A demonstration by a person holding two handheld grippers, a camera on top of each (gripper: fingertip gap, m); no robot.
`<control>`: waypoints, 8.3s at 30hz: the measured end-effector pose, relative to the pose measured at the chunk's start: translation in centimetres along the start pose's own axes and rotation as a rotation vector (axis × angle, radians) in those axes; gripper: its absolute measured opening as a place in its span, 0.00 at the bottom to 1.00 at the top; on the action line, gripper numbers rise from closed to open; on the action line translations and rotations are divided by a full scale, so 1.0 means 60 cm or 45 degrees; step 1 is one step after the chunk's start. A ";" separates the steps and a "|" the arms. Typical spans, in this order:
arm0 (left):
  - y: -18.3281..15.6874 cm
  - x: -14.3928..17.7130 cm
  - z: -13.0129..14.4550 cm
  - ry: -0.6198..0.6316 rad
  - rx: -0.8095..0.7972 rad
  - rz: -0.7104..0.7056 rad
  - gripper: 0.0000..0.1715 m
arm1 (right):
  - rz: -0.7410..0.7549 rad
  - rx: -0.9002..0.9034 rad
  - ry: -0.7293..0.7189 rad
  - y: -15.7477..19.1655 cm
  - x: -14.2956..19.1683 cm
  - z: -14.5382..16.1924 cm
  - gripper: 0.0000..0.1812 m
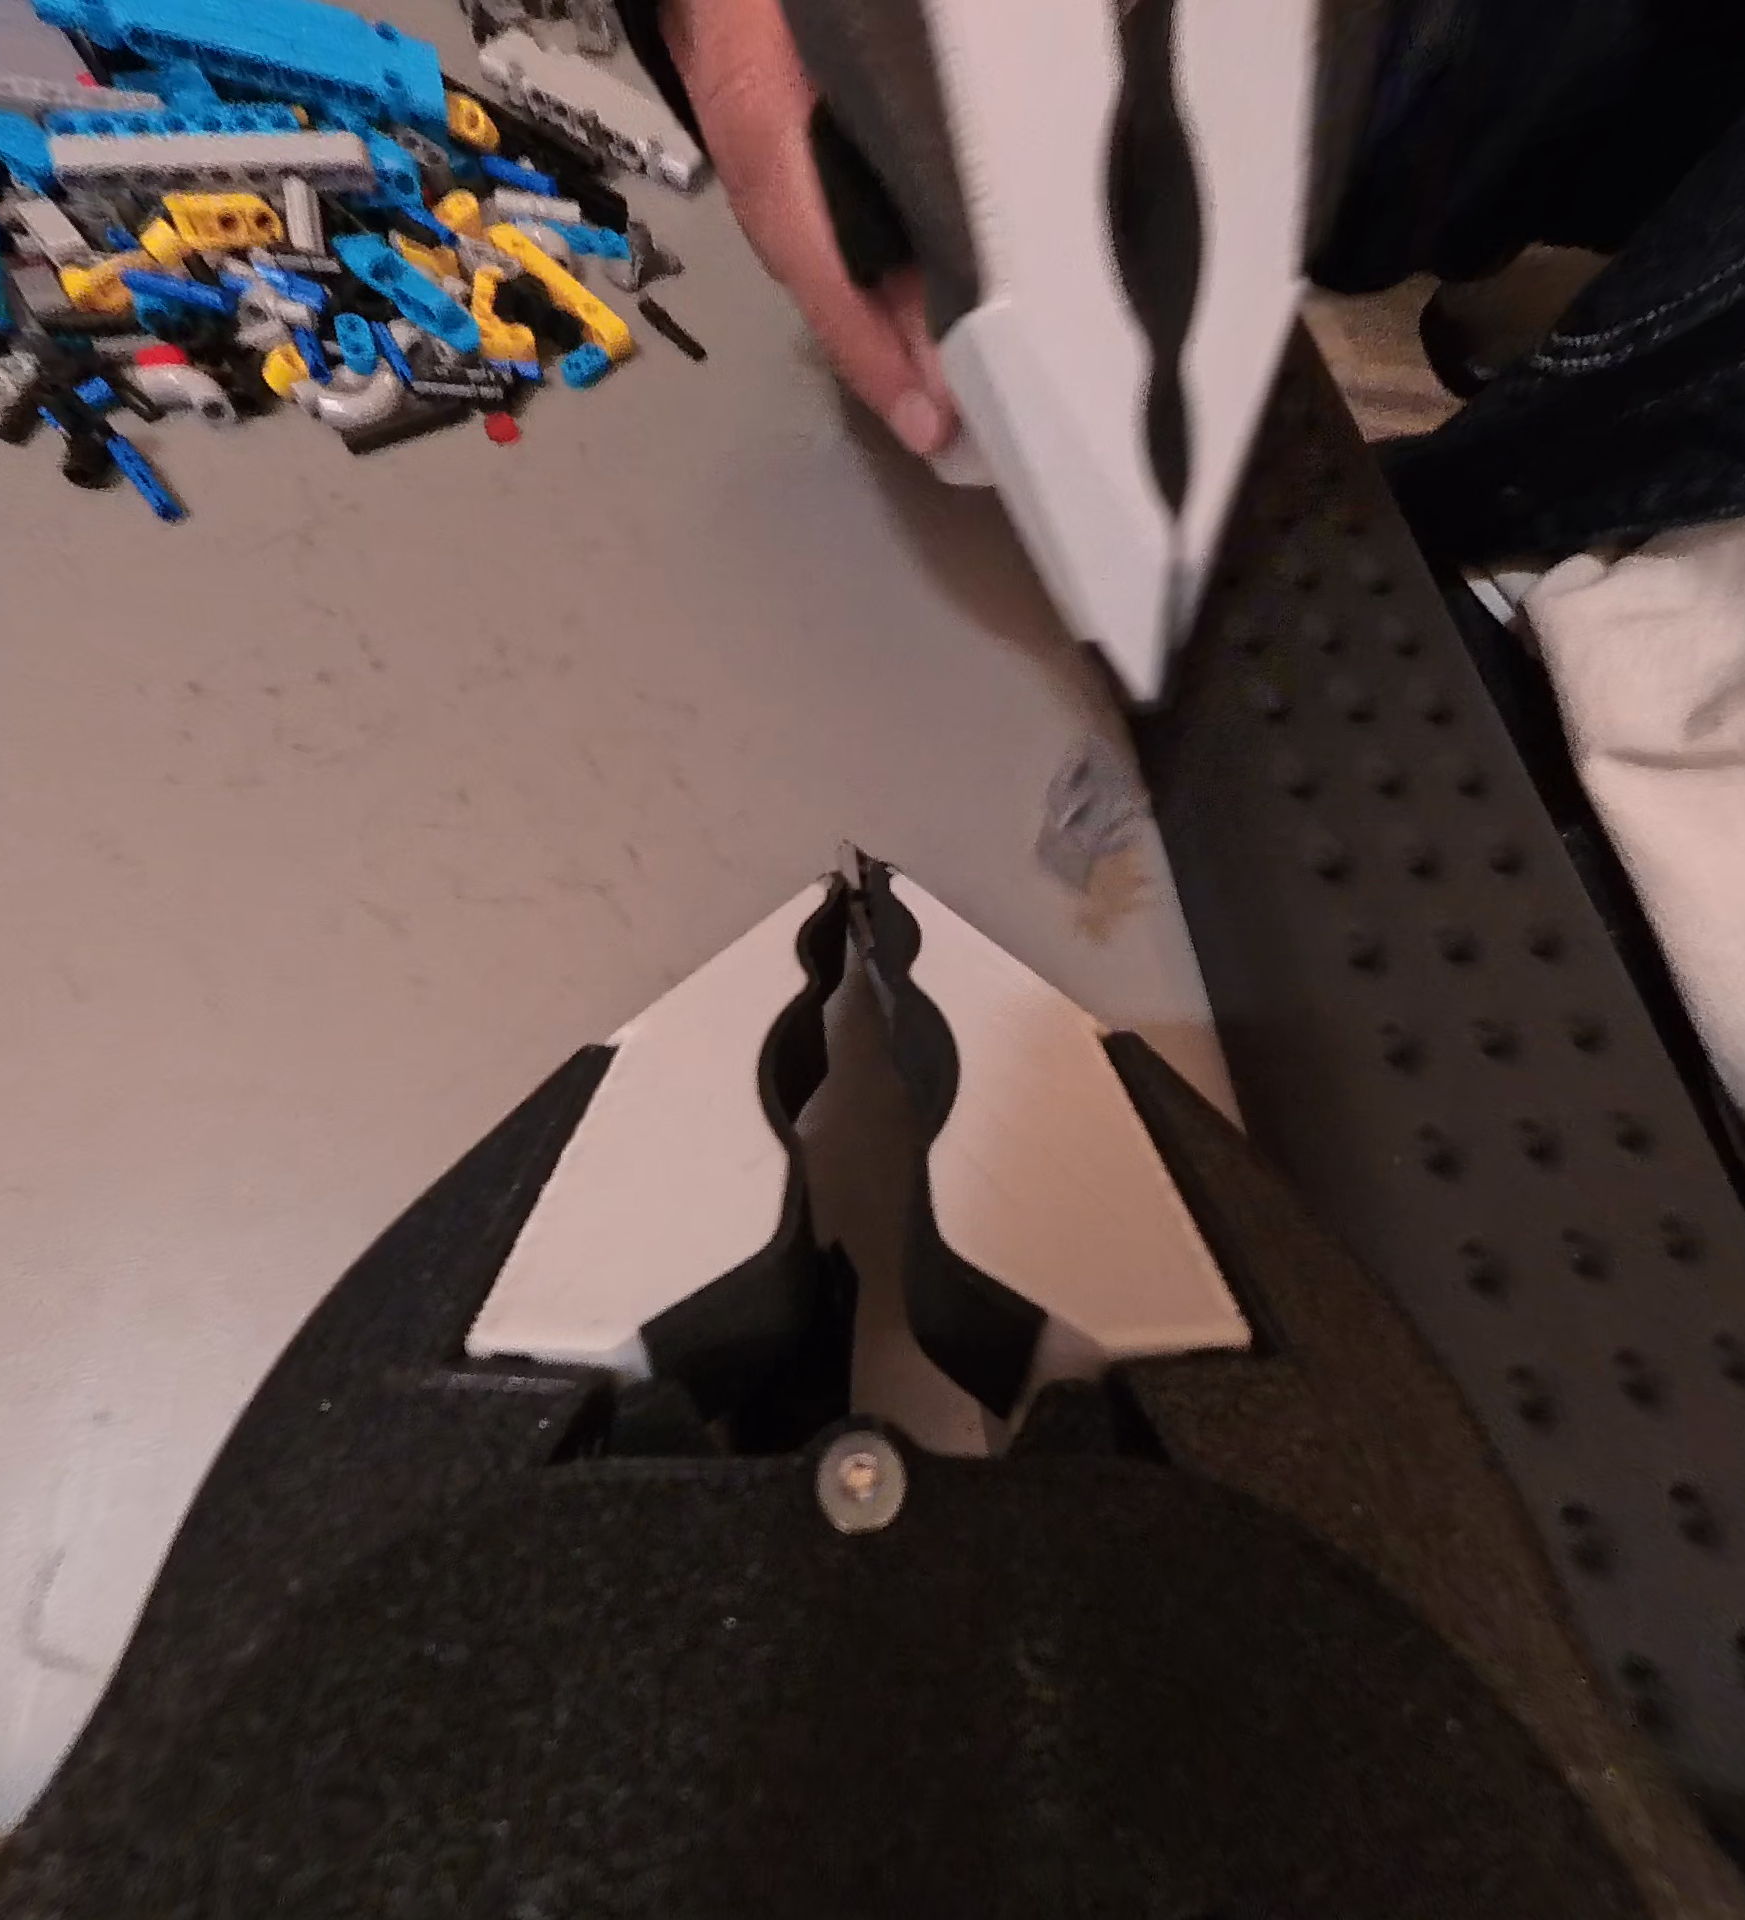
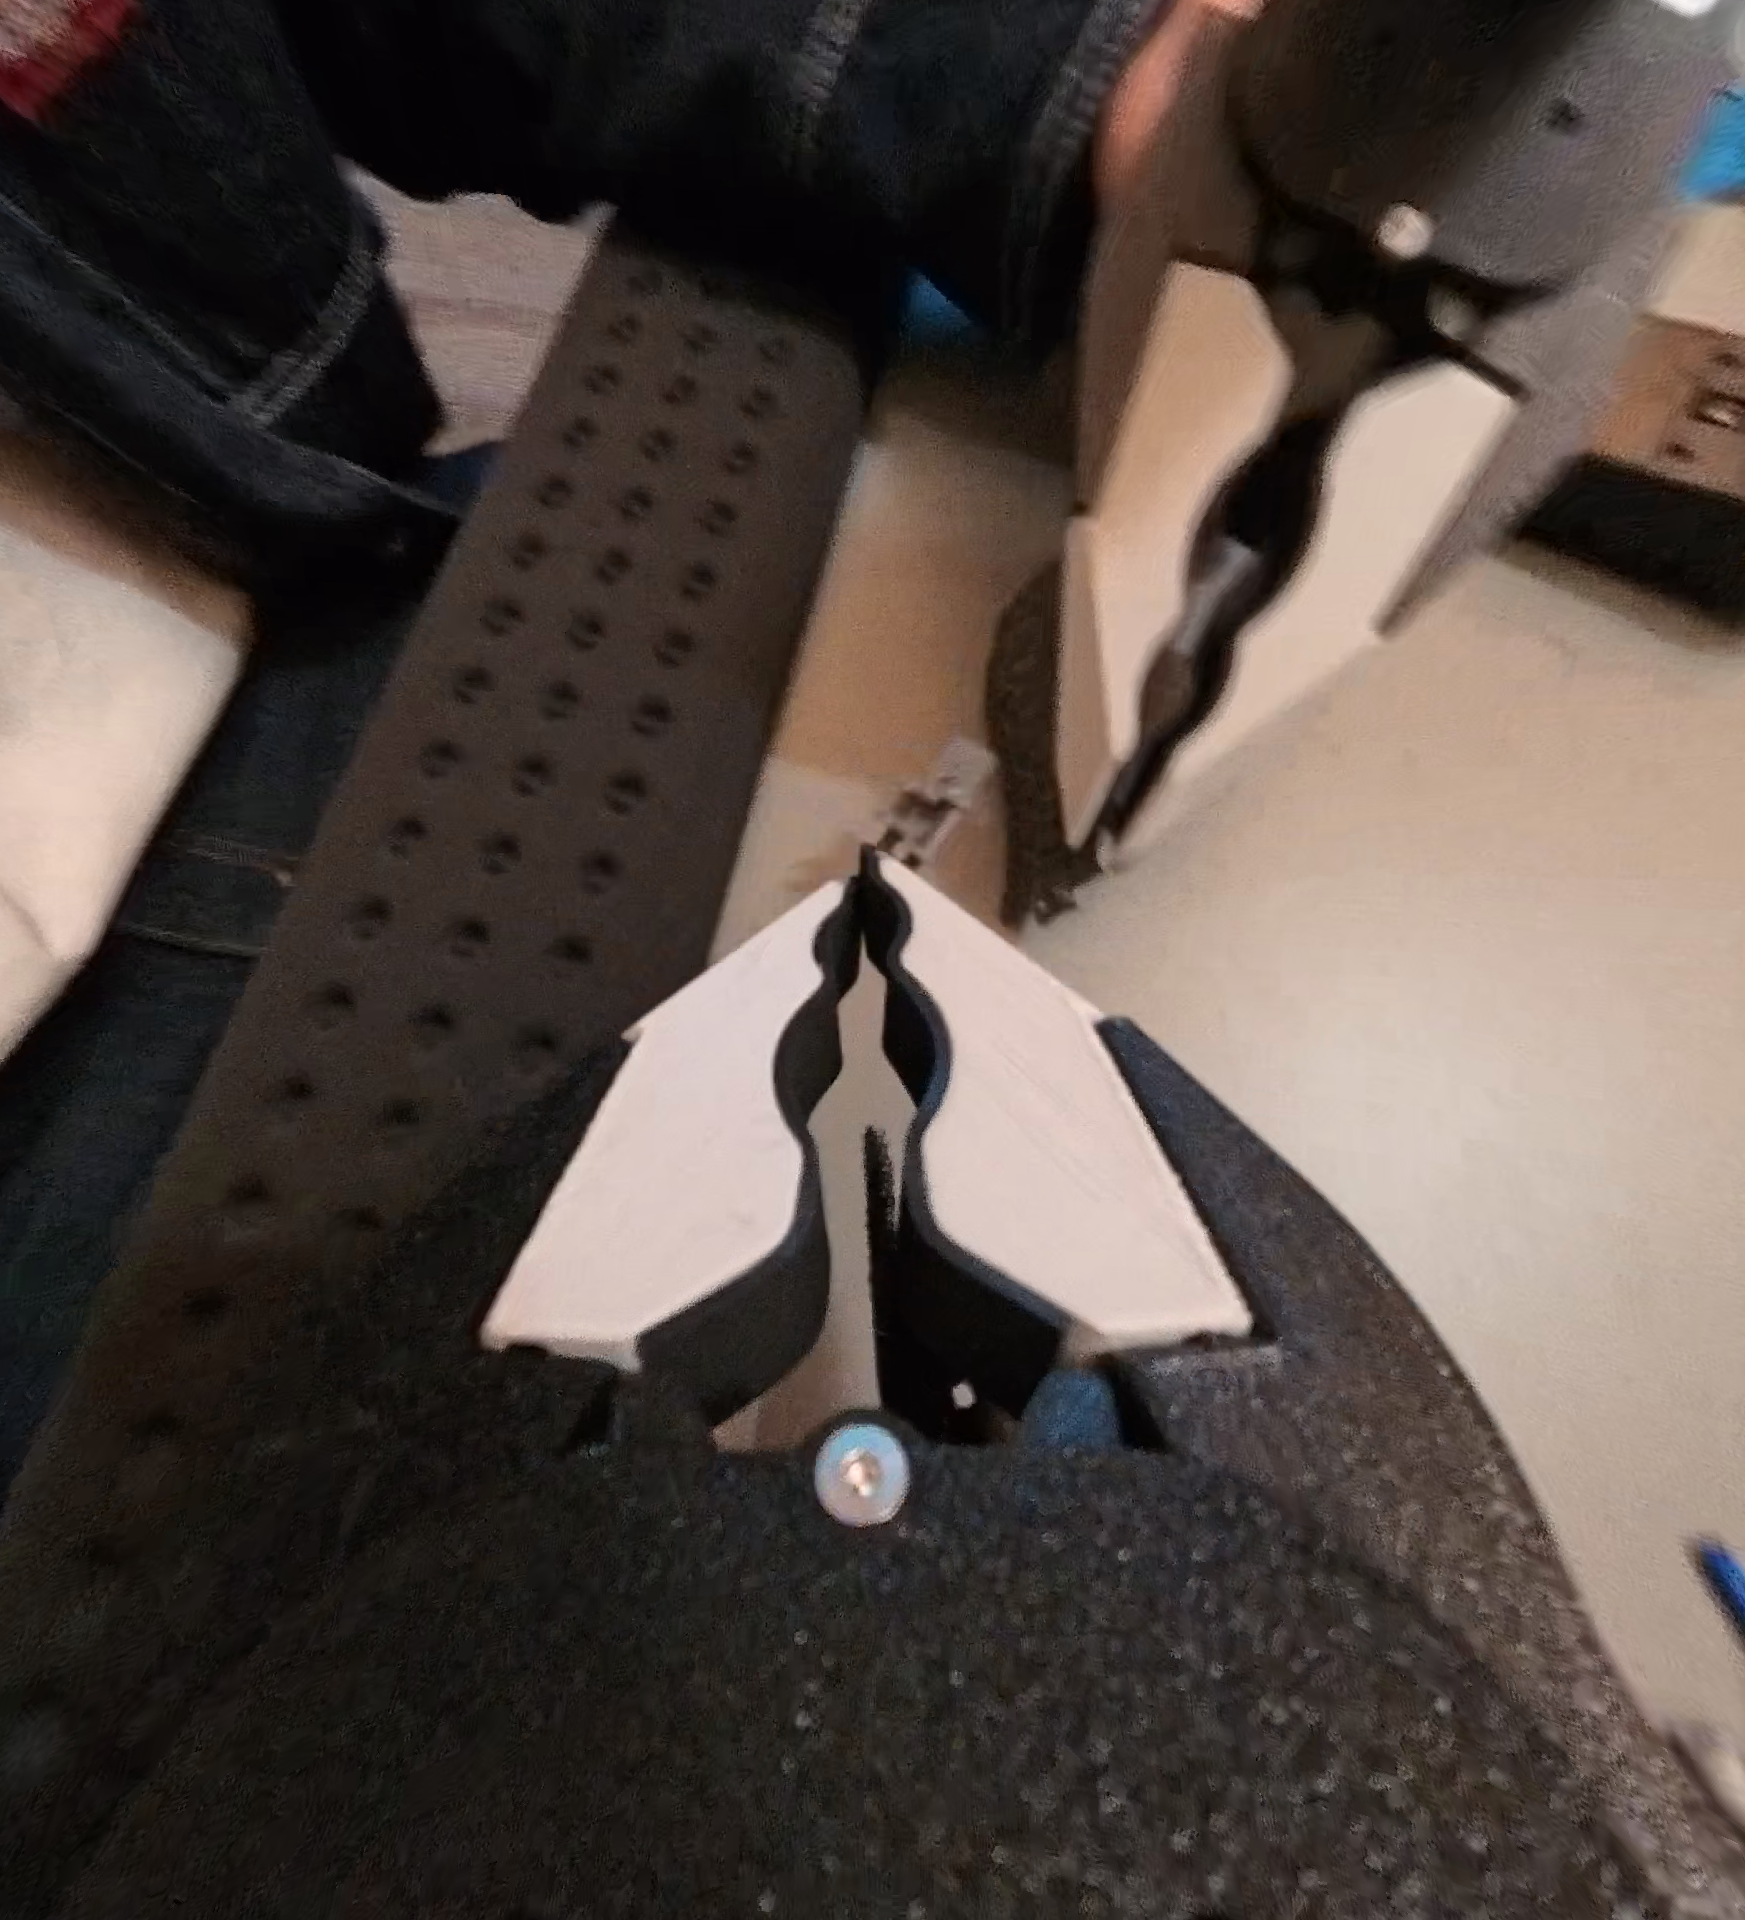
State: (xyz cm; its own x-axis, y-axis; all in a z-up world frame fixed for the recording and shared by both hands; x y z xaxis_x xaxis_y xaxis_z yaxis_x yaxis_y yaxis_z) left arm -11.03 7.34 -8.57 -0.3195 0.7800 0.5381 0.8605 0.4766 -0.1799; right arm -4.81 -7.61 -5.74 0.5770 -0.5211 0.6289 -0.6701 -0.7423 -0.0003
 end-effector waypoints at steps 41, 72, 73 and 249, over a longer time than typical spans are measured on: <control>-0.064 0.000 0.015 0.166 0.309 -0.526 0.30 | 1.452 -1.018 0.501 -0.026 0.408 0.330 0.09; -0.057 0.042 -0.030 -0.231 0.226 -0.641 0.12 | 0.481 -0.201 -0.011 -0.063 -0.027 0.025 0.03; -0.038 0.044 -0.033 -0.220 0.274 -0.582 0.16 | 0.544 -0.159 0.016 -0.060 -0.027 0.030 0.03; 0.035 -0.038 -0.034 0.057 -0.120 -0.720 0.01 | 0.882 -1.056 -0.209 -0.086 -0.011 0.050 0.00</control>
State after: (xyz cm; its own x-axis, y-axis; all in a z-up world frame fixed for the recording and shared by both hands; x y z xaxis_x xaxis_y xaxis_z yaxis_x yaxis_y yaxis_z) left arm -7.69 5.75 -8.48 -0.7248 0.3953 0.5642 0.5931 0.7747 0.2193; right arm -0.34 -4.69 -8.46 -0.0330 -0.8119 0.5828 -0.9441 0.2167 0.2484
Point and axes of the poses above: each gripper's, where its closed fingertips meet, x back along the fingers, z out of its underside, y = z × x across the jaws, the point moved 9 cm from there along x, back along the fingers, and after that the axes turned 2 degrees about z, right-handed, at the moved point
